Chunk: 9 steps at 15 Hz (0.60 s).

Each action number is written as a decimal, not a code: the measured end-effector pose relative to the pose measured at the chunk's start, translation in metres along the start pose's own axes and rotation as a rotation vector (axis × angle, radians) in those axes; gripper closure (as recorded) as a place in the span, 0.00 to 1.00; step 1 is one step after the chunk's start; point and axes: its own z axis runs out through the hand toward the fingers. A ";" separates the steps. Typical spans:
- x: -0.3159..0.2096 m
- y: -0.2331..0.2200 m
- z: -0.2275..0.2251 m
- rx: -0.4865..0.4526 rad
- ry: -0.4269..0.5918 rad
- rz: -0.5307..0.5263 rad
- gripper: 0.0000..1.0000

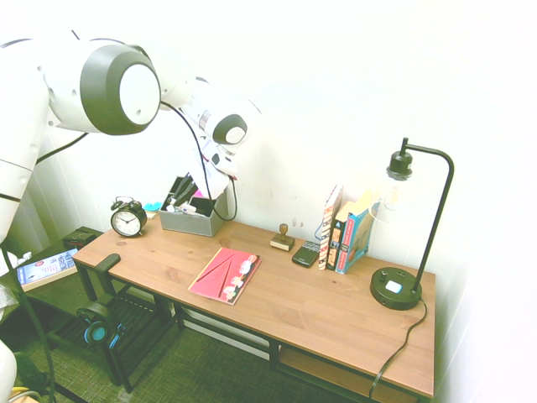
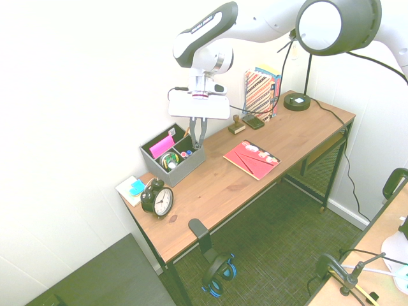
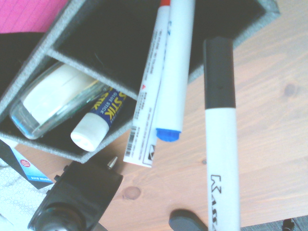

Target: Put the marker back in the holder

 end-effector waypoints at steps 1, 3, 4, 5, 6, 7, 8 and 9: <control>0.002 -0.005 0.000 0.003 -0.001 -0.003 0.00; 0.004 -0.013 -0.002 0.012 -0.002 -0.009 0.00; 0.005 -0.015 -0.004 0.012 -0.003 -0.012 0.00; 0.005 -0.016 -0.007 0.013 -0.004 -0.014 0.00; 0.004 -0.016 -0.012 0.017 -0.004 -0.018 0.00; 0.000 -0.016 -0.018 0.021 -0.004 -0.026 0.00; -0.005 -0.015 -0.026 0.027 0.000 -0.037 0.00; -0.011 -0.012 -0.033 0.029 0.002 -0.048 0.00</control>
